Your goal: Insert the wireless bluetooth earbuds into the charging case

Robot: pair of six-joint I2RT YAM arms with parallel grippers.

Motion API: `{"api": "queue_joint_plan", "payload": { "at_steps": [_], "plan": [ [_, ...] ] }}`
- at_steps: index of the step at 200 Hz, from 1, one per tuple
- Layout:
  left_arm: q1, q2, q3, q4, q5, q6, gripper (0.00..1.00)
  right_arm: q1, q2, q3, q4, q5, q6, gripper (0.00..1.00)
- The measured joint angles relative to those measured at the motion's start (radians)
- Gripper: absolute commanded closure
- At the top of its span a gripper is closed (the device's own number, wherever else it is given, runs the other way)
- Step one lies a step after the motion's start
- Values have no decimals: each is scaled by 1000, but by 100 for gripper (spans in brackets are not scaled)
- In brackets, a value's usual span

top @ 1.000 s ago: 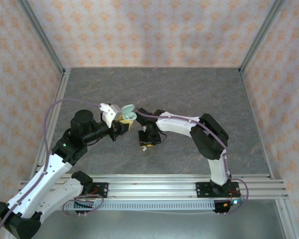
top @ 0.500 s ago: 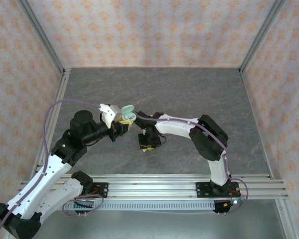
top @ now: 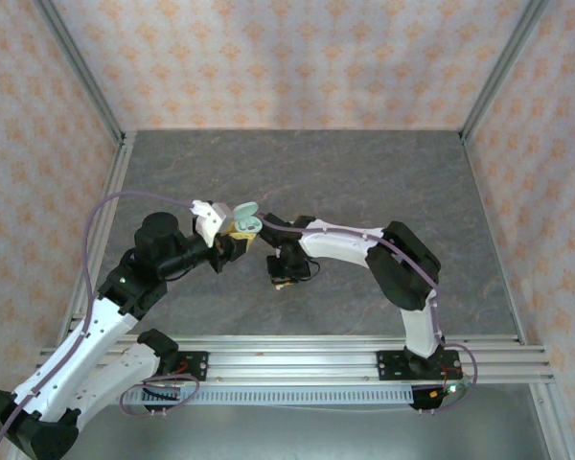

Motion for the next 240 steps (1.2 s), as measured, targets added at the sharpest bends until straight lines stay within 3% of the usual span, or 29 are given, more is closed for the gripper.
{"api": "queue_joint_plan", "payload": {
  "at_steps": [84, 149, 188, 240],
  "plan": [
    [0, 5, 0, 1, 2, 1, 78, -80, -328, -69, -87, 129, -8, 90],
    [0, 35, 0, 67, 47, 0, 77, -92, -528, 173, -314, 252, -47, 90],
    [0, 60, 0, 102, 77, -3, 77, -71, -540, 358, -406, 314, -87, 90],
    [-1, 62, 0, 131, 84, -4, 77, 31, -427, 603, -488, 368, -160, 90]
  ]
}}
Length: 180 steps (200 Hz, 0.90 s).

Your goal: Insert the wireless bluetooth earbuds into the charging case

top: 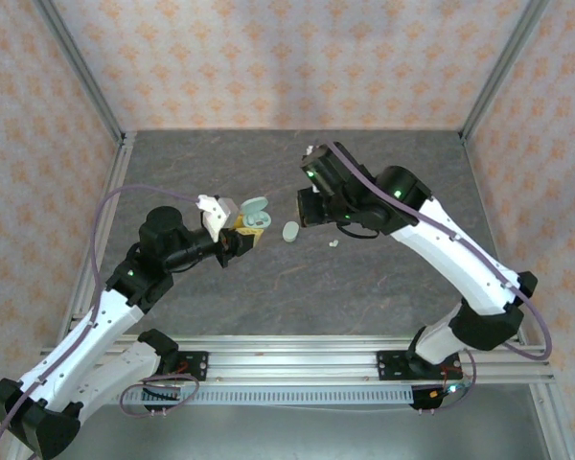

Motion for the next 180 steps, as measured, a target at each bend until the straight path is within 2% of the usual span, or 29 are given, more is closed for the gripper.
{"api": "queue_joint_plan", "payload": {
  "at_steps": [58, 180],
  "plan": [
    [-6, 4, 0, 5, 3, 0, 77, 58, 108, 127, -30, -6, -62, 90],
    [-6, 8, 0, 5, 5, 0, 77, 101, 172, 187, -56, -17, -104, 90]
  ]
}}
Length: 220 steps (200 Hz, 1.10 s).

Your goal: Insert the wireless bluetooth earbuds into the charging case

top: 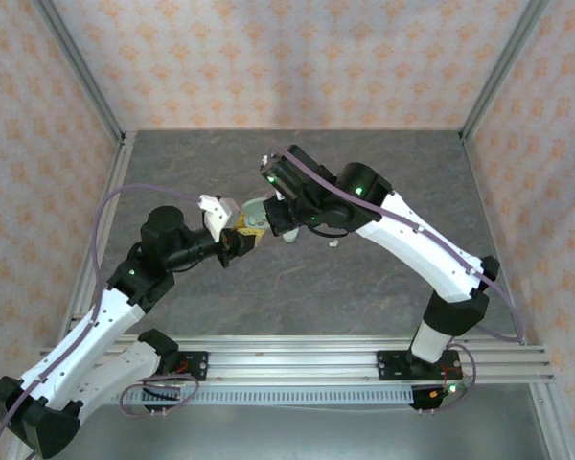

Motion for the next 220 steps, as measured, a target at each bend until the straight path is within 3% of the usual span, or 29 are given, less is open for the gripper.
{"api": "queue_joint_plan", "payload": {
  "at_steps": [165, 220],
  "plan": [
    [0, 0, 0, -16, 18, 0, 77, 0, 57, 13, -22, 1, -16, 90],
    [0, 0, 1, -16, 18, 0, 77, 0, 61, 21, -26, -15, -23, 81]
  ]
}}
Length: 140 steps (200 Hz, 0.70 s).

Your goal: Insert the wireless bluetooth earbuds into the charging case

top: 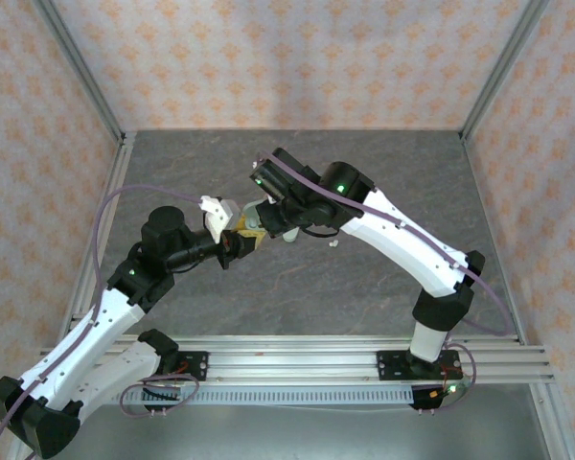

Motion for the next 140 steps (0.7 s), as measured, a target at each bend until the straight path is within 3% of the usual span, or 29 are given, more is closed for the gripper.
{"api": "queue_joint_plan", "payload": {
  "at_steps": [140],
  "plan": [
    [0, 0, 1, -4, 1, 0, 77, 0, -1, 0, 0, -40, 12, 67]
  ]
}}
